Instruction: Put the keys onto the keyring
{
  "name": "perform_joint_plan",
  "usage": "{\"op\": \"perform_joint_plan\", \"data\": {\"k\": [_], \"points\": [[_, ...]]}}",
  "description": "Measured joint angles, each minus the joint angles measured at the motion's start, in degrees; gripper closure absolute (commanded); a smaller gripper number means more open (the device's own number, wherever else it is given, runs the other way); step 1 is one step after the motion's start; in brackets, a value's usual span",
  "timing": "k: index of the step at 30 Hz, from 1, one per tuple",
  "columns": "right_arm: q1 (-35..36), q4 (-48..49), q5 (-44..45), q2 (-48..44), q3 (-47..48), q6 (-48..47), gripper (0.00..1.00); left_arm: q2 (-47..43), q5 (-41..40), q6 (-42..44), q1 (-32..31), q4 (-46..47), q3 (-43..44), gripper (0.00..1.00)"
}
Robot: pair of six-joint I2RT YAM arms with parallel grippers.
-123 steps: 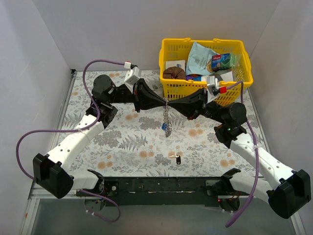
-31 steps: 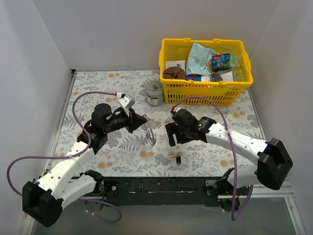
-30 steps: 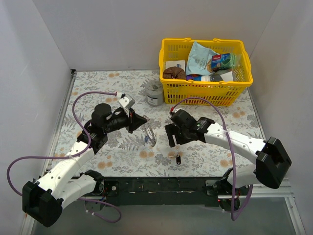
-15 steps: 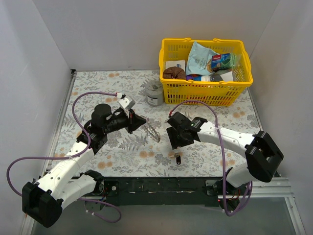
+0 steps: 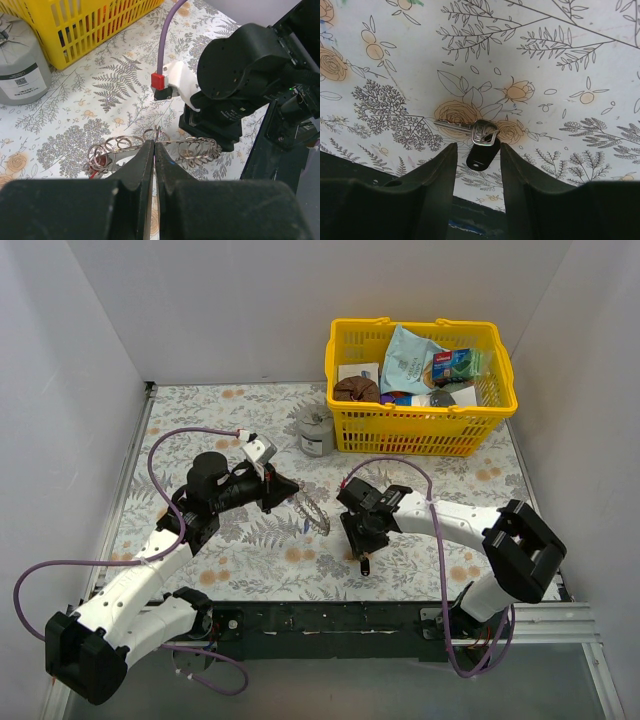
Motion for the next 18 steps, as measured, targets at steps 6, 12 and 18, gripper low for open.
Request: {"op": "perform_joint_plan", "data": {"k": [6, 12, 18], "points": [[0.2, 1.1, -0.6, 1.2, -0.7, 0.1, 0.60, -0.5, 0.0, 0.0, 0.0, -0.4, 0.0, 1.00], [0.2, 2.2, -0.8, 2.0, -1.2, 0.2, 0.69, -0.8, 0.0, 0.0, 0.0, -0.4, 0.0, 1.00], [0.2, 2.5, -0.7, 2.2, -1.7, 0.1, 0.80, -1.4, 0.1, 0.0, 0.0, -0.6, 0.0, 1.00]]}}
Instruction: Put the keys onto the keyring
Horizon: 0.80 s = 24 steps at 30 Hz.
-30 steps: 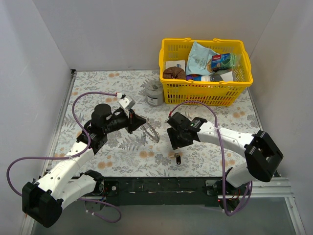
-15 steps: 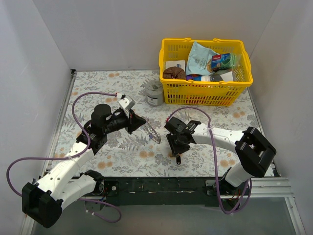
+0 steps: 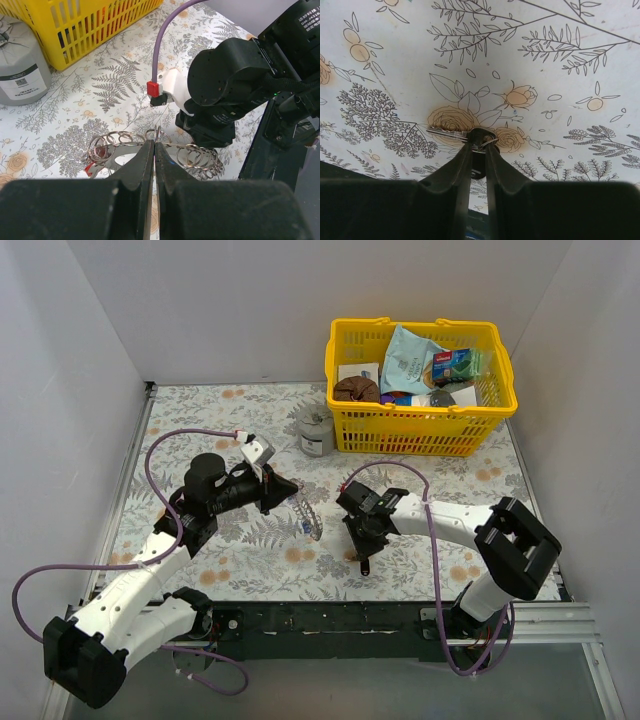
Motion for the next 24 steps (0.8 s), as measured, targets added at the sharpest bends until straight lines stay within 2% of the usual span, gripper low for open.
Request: {"op": "perform_joint_plan", "data": {"k": [2, 3, 6, 16, 24], "points": [[0.0, 0.0, 0.0, 0.3, 0.0, -0.1, 0.84, 0.0, 0.2, 0.0, 0.0, -0.4, 0.0, 1.00], [0.0, 0.0, 0.0, 0.4, 0.0, -0.2, 0.90, 0.0, 0.2, 0.0, 0.0, -0.5, 0.0, 1.00], [0.0, 0.0, 0.2, 0.5, 0.0, -0.4, 0.99, 0.0, 0.3, 0.0, 0.0, -0.7, 0.0, 1.00], [0.0, -0.2, 3.0, -0.3, 0.5, -2.5, 0.99, -0.2, 0.3, 0.6, 0.0, -1.2, 0.0, 1.00], [0.0, 0.2, 5.6, -7.5, 2.0, -6.1, 0.99, -0.5, 0.0, 2.5, 0.0, -3.5, 0.0, 1.00]]}}
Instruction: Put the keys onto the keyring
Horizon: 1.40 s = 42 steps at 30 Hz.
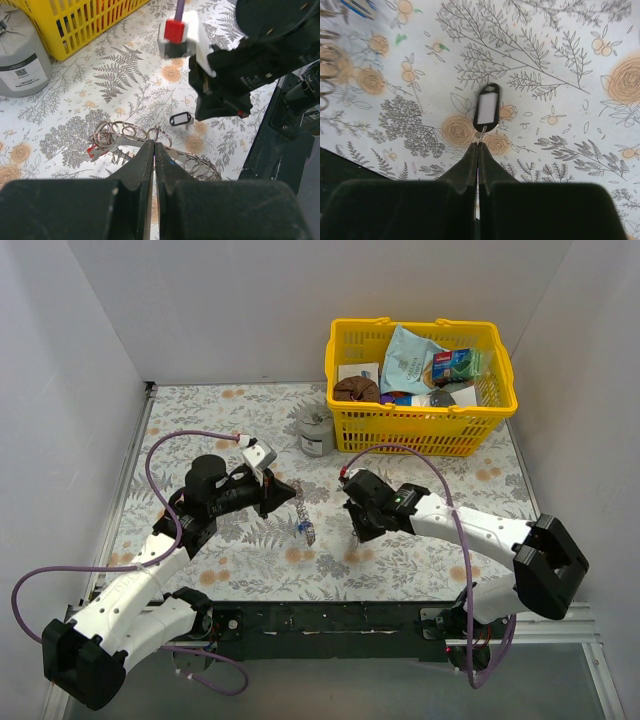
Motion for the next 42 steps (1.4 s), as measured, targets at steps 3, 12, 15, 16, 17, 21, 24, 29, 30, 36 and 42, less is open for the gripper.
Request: {"op": "perform_joint_plan", "data": {"k": [3, 12, 15, 16, 17, 21, 24, 29, 30, 36, 42], "points": [[0.0, 1.6, 0.0, -3.4, 0.4, -1.9, 0.99, -0.1, -0.2, 0.7, 0.0, -0.6, 0.0, 1.00], [0.0, 11.2, -3.9, -15.5, -1.0, -10.5, 0.99, -0.1, -0.2, 2.8, 0.0, -1.9, 0.0, 1.00], [0.0, 14.5, -4.3, -21.4, -3.1, -12.0, 0.99, -0.1, 0.0, 3.3, 0.0, -2.2, 0.1, 1.00], [-0.1, 15.4, -4.6, -23.4, -3.7, -12.6, 0.99, -0.1, 0.2, 3.5, 0.0, -2.3, 0.1, 1.00], [-0.1, 16.2, -5.2, -25.2, -4.3, -13.4, 0.99, -0.1, 0.3, 3.7, 0.0, -2.3, 0.1, 1.00], [-0.2, 21.6, -10.3, -33.3, -7.5, -17.2, 0.99, -0.3, 1.6, 4.6, 0.0, -2.3, 0.1, 1.00], [-0.2, 24.5, -15.4, -37.7, -9.3, -20.9, 0.99, -0.4, 3.4, 5.4, 0.0, -2.3, 0.2, 1.00], [-0.2, 26.1, -21.3, -38.8, -9.2, -25.1, 0.99, -0.5, 6.3, 6.7, 0.0, -2.0, 0.3, 1.00], [-0.2, 26.0, -22.2, -38.4, -9.1, -25.6, 0.99, -0.5, 6.7, 6.8, 0.0, -2.0, 0.4, 1.00], [-0.2, 25.4, -25.6, -35.1, -7.7, -27.0, 0.99, -0.4, 8.6, 7.5, 0.0, -1.5, 0.9, 1.00], [-0.5, 25.3, -28.7, -30.7, -4.8, -27.1, 0.99, -0.4, 8.8, 8.0, 0.0, -1.4, 1.4, 1.00]]}}
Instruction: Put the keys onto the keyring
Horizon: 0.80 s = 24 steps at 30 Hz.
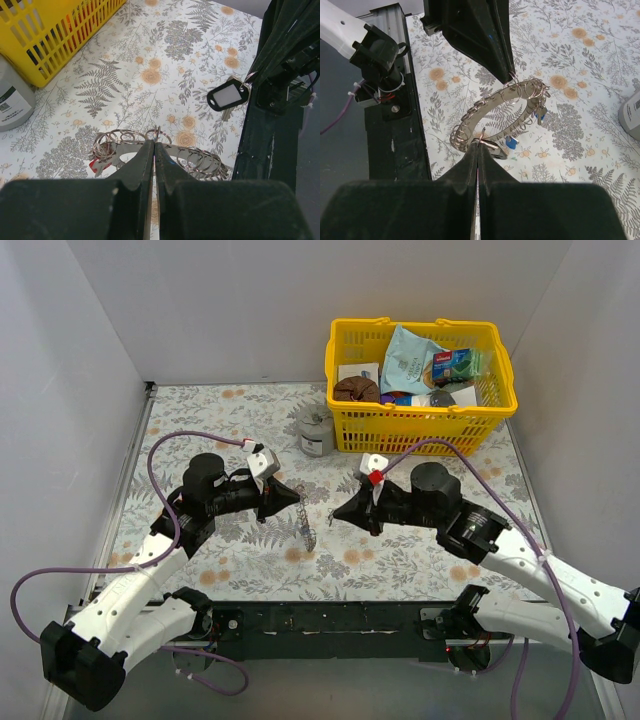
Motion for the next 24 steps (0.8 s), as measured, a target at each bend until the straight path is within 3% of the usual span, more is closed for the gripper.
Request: {"op": "perform_joint_plan", "data": {"k": [24], "points": [[-0.1, -11.4, -3.7, 23.4, 19.6, -6.4, 0.99, 0.0, -0.3, 1.7, 0.0, -1.6, 0.7, 1.00]]}}
